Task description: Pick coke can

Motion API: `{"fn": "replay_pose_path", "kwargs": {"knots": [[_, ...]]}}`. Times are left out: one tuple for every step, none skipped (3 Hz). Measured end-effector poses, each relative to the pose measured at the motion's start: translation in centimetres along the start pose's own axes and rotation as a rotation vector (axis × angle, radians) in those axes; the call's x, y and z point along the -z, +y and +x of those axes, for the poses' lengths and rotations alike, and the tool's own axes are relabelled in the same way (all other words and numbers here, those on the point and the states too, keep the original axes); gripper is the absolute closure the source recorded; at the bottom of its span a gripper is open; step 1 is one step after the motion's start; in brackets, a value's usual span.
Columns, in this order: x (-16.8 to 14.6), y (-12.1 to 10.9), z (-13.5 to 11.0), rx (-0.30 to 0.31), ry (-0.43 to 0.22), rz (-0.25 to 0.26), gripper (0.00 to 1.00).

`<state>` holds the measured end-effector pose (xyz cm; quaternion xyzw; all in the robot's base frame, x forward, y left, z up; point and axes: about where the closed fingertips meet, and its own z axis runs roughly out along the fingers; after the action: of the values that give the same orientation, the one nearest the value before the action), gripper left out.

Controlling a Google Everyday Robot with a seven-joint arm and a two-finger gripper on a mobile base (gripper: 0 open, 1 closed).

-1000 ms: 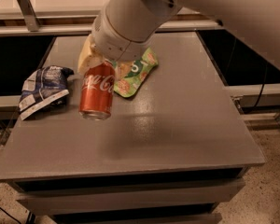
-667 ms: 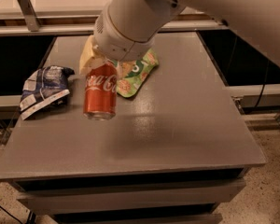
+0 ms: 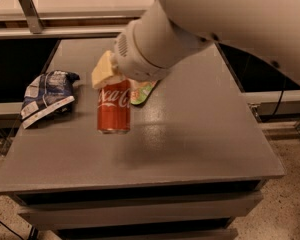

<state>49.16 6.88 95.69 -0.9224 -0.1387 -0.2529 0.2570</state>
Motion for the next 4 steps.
{"fn": "replay_pose_path", "kwargs": {"knots": [[1.5,0.8,0.3,-0.007,0.12,0.099,1.0],[2.9,1.1,0.4,0.029,0.161,0.113,1.0],[2.8,1.5,0.5,0.053,0.193,0.116,1.0],[3.2,2.7,1.1,0.052,0.267,0.167,1.0]]}}
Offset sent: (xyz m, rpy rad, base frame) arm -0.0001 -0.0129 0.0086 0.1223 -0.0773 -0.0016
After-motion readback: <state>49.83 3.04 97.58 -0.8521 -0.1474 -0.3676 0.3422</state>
